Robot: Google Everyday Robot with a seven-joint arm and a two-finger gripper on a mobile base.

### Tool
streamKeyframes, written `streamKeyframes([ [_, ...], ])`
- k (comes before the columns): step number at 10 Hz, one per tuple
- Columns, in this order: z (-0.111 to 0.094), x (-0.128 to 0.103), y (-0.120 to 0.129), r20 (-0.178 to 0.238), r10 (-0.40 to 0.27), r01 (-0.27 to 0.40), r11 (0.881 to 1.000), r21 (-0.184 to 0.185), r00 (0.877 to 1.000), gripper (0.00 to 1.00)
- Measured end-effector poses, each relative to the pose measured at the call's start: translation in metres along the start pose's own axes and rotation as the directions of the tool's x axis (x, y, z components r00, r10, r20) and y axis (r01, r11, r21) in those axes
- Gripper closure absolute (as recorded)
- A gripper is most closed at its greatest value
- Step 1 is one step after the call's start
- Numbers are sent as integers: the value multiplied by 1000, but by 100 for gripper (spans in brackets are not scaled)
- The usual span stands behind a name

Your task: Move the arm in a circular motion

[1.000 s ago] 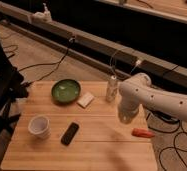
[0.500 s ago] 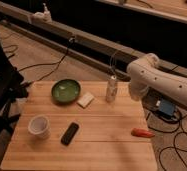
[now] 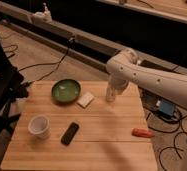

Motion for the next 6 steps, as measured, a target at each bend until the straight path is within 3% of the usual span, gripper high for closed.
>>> streamKeyframes([
  [1, -4, -26, -13, 26, -63, 62, 998, 24, 998, 100],
  [3, -6, -90, -11, 109, -184, 179, 982, 54, 977, 100],
  [5, -6, -122, 7, 177, -207, 200, 978, 58, 962, 100],
  [6, -5, -129, 30, 211, -181, 178, 984, 33, 961, 100],
])
